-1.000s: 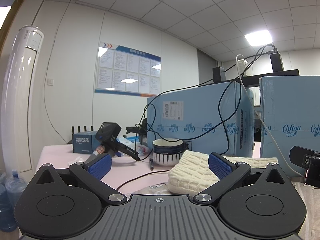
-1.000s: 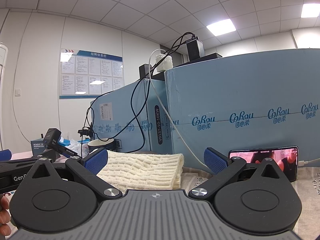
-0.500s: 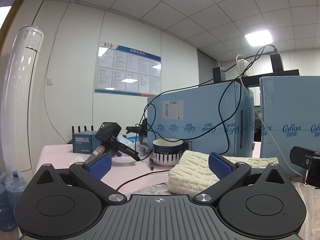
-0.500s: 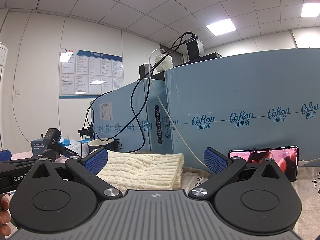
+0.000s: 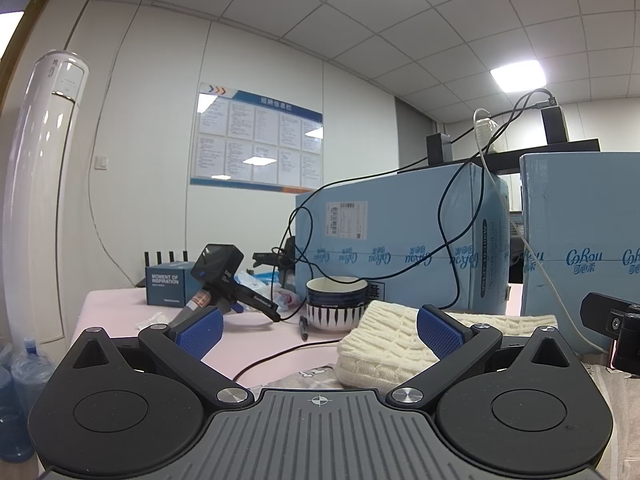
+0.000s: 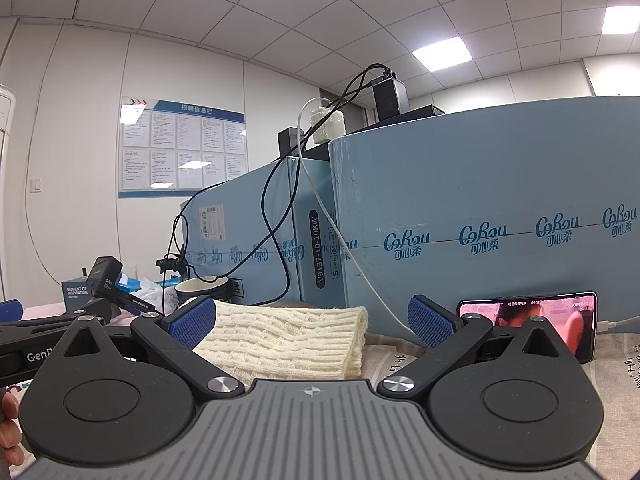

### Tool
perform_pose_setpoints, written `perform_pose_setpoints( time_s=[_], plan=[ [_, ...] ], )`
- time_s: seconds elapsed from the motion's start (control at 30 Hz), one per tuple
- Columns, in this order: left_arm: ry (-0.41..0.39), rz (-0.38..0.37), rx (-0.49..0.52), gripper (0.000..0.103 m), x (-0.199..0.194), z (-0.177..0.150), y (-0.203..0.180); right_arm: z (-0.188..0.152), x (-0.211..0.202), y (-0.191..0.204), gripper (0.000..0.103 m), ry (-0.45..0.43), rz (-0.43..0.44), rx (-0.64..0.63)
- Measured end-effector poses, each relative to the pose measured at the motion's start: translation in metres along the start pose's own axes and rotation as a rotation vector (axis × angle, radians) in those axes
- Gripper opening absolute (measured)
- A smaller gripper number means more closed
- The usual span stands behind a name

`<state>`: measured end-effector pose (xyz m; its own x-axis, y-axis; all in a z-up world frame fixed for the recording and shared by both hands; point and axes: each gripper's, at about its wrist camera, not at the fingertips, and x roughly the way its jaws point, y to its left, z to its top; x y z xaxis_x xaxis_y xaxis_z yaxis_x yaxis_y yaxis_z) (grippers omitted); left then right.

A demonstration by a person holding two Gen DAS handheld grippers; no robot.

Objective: Fold clothes

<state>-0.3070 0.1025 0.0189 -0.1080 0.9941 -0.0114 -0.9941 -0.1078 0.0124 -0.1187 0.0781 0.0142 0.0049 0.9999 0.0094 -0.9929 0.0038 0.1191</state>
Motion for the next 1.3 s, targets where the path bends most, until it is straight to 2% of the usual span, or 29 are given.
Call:
perform_pose_setpoints(
  time_s=[1.3],
  plan=[
    [0.001,-0.002,0.000,0.103,0.0023,0.0015,-0.0009,0.0000,-0.0012,0.0004,0.103,0.000,0.000,0.001]
  ],
)
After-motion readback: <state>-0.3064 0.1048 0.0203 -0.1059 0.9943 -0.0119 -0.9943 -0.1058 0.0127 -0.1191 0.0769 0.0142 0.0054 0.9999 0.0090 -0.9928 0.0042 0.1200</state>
